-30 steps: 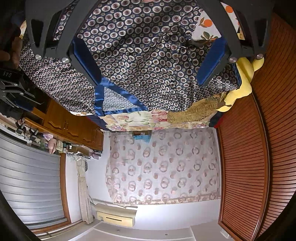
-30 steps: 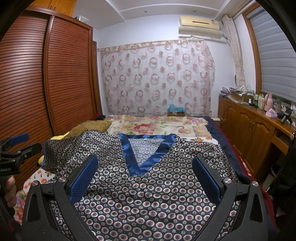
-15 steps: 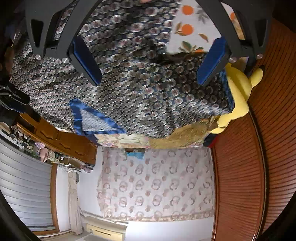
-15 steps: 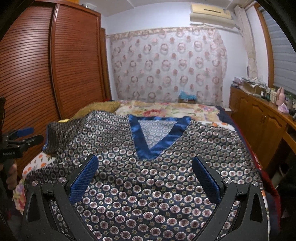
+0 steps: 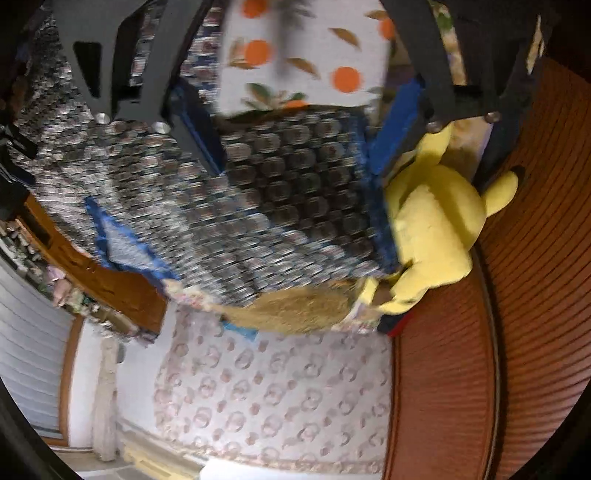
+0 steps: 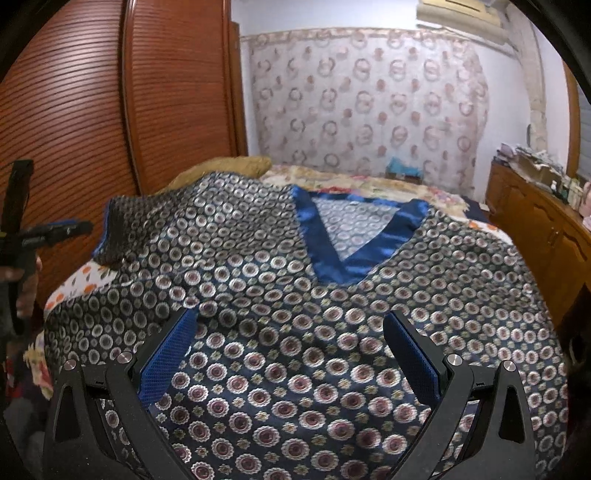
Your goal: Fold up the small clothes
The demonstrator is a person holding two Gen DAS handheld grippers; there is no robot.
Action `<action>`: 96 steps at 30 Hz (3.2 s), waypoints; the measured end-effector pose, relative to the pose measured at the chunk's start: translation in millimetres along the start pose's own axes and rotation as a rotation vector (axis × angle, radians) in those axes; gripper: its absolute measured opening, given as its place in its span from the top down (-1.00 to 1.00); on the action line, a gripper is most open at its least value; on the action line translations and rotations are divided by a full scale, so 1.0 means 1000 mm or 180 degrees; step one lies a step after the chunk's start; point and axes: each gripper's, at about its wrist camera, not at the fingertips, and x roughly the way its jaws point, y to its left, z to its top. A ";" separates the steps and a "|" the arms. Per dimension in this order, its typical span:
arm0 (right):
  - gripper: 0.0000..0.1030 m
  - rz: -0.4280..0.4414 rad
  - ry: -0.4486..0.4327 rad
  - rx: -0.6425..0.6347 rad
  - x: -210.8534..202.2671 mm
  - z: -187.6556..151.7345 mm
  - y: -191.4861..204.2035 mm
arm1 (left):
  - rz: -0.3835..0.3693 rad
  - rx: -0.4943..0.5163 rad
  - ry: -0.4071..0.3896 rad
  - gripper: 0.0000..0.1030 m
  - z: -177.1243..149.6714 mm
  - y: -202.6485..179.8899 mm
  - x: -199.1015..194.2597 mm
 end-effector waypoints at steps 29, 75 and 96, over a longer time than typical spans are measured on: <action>-1.00 0.0092 0.0158 0.0035 0.013 -0.005 -0.001 | -0.0007 0.0184 0.0218 0.98 0.003 0.021 0.014; -0.87 0.0225 0.0211 -0.0046 0.012 0.005 -0.001 | -0.0320 0.0715 0.0517 -0.13 0.004 -0.064 0.035; -0.47 0.0658 0.0339 -0.0825 0.090 0.095 0.053 | -0.0328 0.0659 0.0582 -0.28 -0.009 -0.057 0.056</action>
